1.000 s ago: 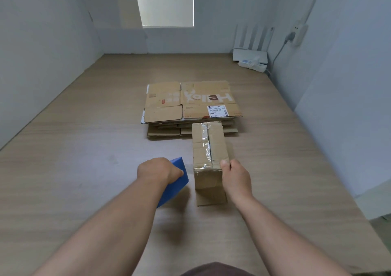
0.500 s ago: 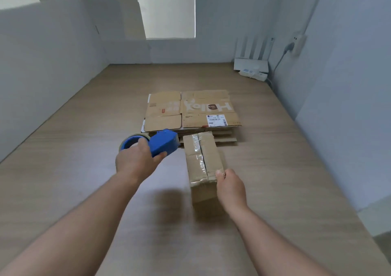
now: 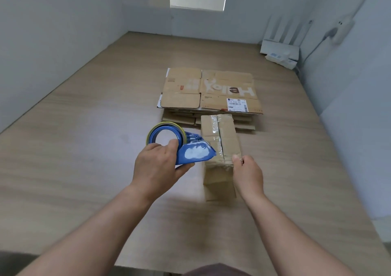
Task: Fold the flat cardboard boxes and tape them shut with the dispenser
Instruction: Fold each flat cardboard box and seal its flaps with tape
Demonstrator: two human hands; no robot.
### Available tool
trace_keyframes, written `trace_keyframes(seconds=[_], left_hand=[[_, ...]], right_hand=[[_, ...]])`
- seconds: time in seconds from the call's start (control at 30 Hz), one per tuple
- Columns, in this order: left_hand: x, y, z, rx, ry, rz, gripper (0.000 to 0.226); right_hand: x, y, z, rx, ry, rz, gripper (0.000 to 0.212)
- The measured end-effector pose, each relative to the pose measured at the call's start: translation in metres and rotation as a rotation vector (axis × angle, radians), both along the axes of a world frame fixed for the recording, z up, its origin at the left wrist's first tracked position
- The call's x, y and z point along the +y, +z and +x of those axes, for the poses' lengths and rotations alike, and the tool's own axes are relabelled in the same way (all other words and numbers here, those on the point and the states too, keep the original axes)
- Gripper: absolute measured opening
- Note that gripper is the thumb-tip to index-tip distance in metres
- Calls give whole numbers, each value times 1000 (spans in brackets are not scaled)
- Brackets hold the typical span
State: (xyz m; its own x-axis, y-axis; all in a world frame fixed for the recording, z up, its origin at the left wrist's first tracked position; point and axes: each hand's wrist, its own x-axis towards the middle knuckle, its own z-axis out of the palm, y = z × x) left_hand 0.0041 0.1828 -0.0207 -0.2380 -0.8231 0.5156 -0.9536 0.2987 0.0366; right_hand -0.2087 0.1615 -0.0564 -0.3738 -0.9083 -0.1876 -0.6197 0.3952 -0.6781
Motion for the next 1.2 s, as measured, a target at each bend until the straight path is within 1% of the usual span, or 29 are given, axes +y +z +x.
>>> trace_keyframes(seconds=[0.1, 0.17, 0.2, 0.27, 0.37, 0.43, 0.5, 0.6, 0.7, 0.77, 0.8, 0.87, 0.9, 0.93, 0.97, 1.03, 1.1, 1.2], left_hand=[[1, -4, 3, 4, 2, 24, 51], [1, -8, 7, -7, 57, 75, 51], [1, -9, 10, -8, 104, 119, 50], [1, -14, 16, 11, 223, 268, 48], [-3, -28, 30, -88, 376, 449, 51], [-7, -42, 39, -137, 433, 576, 52], [-8, -55, 44, -133, 451, 657, 50], [-8, -62, 46, -63, 477, 698, 46], [-12, -59, 47, -50, 491, 729, 50], [-13, -53, 41, -46, 461, 682, 49], [-12, -49, 36, 12, 426, 628, 46], [-7, -37, 19, 236, 347, 522, 44], [-5, -30, 9, 366, 314, 505, 45], [-5, -23, -1, 491, 291, 528, 43], [-5, -18, -10, 601, 278, 593, 40], [-7, -13, -26, 777, 262, 791, 37], [-7, -11, -36, 871, 259, 950, 37], [-7, -11, -45, 961, 259, 1047, 39]], right_hand=[[-1, 0, -1, 13, 2, 2, 34], [-1, -1, -1, 28, 6, -1, 33], [-1, -1, -1, 34, 8, -6, 32], [-1, -1, 0, 37, 7, -16, 30], [0, 0, 0, 36, 5, -20, 30], [0, 0, 0, 41, 6, -15, 31], [0, 1, -1, 46, 6, -7, 31], [-1, 1, -1, 50, 11, 3, 30], [-1, 1, -1, 51, 19, 2, 30], [-1, 0, -2, 48, 23, -1, 30], [-1, 0, -2, 48, 25, -1, 30], [-1, 0, -2, 47, 32, -3, 29], [-1, 0, -2, 45, 34, -4, 29], [-1, 1, -3, 40, 36, -3, 29], [0, 2, -3, 35, 38, -2, 29], [0, 2, -4, 29, 44, 1, 29], [0, 3, -5, 28, 53, 3, 29], [1, 4, -6, 29, 74, 6, 29]])
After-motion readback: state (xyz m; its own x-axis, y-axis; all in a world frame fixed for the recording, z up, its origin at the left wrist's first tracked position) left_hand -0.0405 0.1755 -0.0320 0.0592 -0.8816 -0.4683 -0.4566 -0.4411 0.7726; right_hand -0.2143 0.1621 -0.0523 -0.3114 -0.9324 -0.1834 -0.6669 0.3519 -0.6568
